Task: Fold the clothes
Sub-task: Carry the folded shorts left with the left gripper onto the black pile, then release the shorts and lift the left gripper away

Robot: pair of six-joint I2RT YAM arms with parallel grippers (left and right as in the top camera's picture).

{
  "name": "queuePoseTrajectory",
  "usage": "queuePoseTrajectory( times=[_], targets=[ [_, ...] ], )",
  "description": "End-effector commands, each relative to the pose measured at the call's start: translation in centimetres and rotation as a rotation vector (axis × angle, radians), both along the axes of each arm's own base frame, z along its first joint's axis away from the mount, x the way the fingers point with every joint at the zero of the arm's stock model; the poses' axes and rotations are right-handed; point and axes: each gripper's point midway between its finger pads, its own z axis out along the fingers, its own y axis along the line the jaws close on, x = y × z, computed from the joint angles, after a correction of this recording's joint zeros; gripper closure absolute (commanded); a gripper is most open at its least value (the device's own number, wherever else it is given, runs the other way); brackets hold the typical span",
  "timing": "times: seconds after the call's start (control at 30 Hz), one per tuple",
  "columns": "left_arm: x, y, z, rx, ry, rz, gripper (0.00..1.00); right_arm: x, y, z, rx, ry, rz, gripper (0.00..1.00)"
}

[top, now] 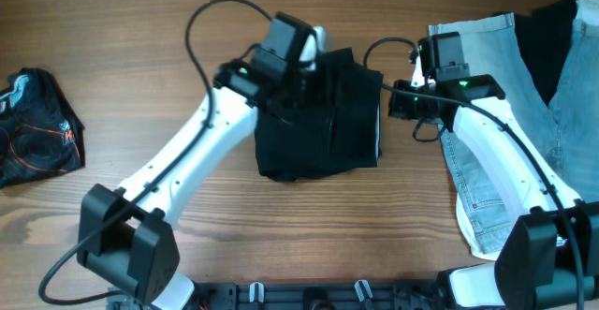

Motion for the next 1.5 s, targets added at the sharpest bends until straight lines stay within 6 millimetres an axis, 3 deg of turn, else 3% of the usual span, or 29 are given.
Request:
queuePoseTrajectory(
  times=[0.0, 0.07, 0.1, 0.2, 0.23, 0.3, 0.4, 0.53, 0.6, 0.67, 0.7, 0.73, 0.77, 0.83, 0.87, 0.93, 1.0, 1.1, 1.17, 1.23, 1.27, 1.37, 1.47],
  targets=[
    [5.1, 7.1, 0.1, 0.062, -0.054, 0.169, 0.26, -0.8, 3.7, 1.1, 0.130, -0.020, 0.247, 0.51],
    [6.9, 12.0, -1.3, 0.142, -0.037, 0.303, 0.19, -1.6, 5.1, 0.5, 0.168, 0.012, 0.303, 0.51],
    [7.5, 13.6, -2.3, 0.152, -0.013, 0.337, 0.14, -1.9, 5.6, -0.1, 0.170, 0.036, 0.315, 0.52],
    [8.8, 15.7, -5.8, 0.186, 0.044, 0.368, 0.05, -2.5, 6.6, -1.4, 0.170, 0.085, 0.321, 0.48],
    [9.4, 15.9, -8.3, 0.208, 0.058, 0.336, 0.03, -2.6, 6.9, -1.5, 0.178, 0.101, 0.298, 0.46],
    [10.0, 15.2, -10.8, 0.206, 0.067, 0.285, 0.00, -2.6, 6.8, -1.5, 0.178, 0.103, 0.291, 0.45],
    [11.3, 12.3, -14.8, 0.126, 0.049, 0.165, 0.00, -2.8, 6.7, -1.6, 0.181, 0.119, 0.267, 0.44],
    [11.0, 8.3, -16.9, 0.028, 0.051, 0.063, 0.03, -2.9, 6.6, -1.7, 0.182, 0.127, 0.248, 0.44],
    [10.3, 6.3, -17.1, 0.031, 0.044, 0.019, 0.17, -2.8, 6.6, -1.7, 0.179, 0.124, 0.247, 0.44],
    [10.1, 5.5, -17.0, 0.028, 0.030, 0.001, 0.39, -2.7, 6.6, -1.6, 0.179, 0.122, 0.247, 0.44],
    [10.1, 5.4, -17.0, 0.028, 0.031, -0.001, 0.57, -2.7, 6.6, -1.7, 0.179, 0.123, 0.247, 0.44],
    [10.0, 5.5, -17.0, 0.029, 0.034, -0.001, 0.89, -2.8, 6.6, -1.7, 0.179, 0.125, 0.247, 0.44],
    [10.2, 5.8, -17.0, 0.030, 0.035, 0.007, 0.96, -2.8, 6.5, -1.7, 0.175, 0.125, 0.246, 0.44],
    [11.2, 7.9, -16.1, 0.025, 0.023, 0.052, 0.96, -2.8, 6.5, -1.7, 0.174, 0.125, 0.245, 0.43],
    [11.9, 9.9, -14.8, 0.023, 0.012, 0.094, 0.96, -2.7, 6.3, -1.8, 0.159, 0.123, 0.239, 0.43],
    [13.6, 16.8, -10.9, 0.038, -0.032, 0.240, 0.96, -2.7, 6.1, -1.8, 0.151, 0.122, 0.237, 0.43],
    [14.1, 22.2, -7.8, 0.037, -0.067, 0.348, 0.96, -2.6, 6.1, -1.8, 0.151, 0.120, 0.236, 0.43],
    [13.7, 32.8, -2.8, 0.041, -0.151, 0.561, 0.96, -2.7, 6.1, -1.8, 0.151, 0.122, 0.237, 0.43],
    [12.9, 38.6, -1.1, 0.055, -0.190, 0.678, 0.96, -2.7, 6.1, -1.8, 0.151, 0.122, 0.237, 0.43],
    [10.6, 46.0, 0.2, 0.081, -0.214, 0.843, 0.96, -2.7, 6.1, -1.8, 0.151, 0.122, 0.236, 0.43],
    [9.6, 48.2, 0.3, 0.086, -0.211, 0.891, 0.96, -2.6, 6.1, -1.8, 0.151, 0.121, 0.236, 0.43],
    [3.8, 57.4, -0.1, 0.102, -0.172, 1.113, 0.96, -2.7, 6.1, -1.9, 0.157, 0.128, 0.216, 0.43],
    [-0.7, 63.2, 0.1, 0.117, -0.180, 1.262, 0.96, -2.7, 6.1, -1.8, 0.158, 0.130, 0.213, 0.43]
  ],
)
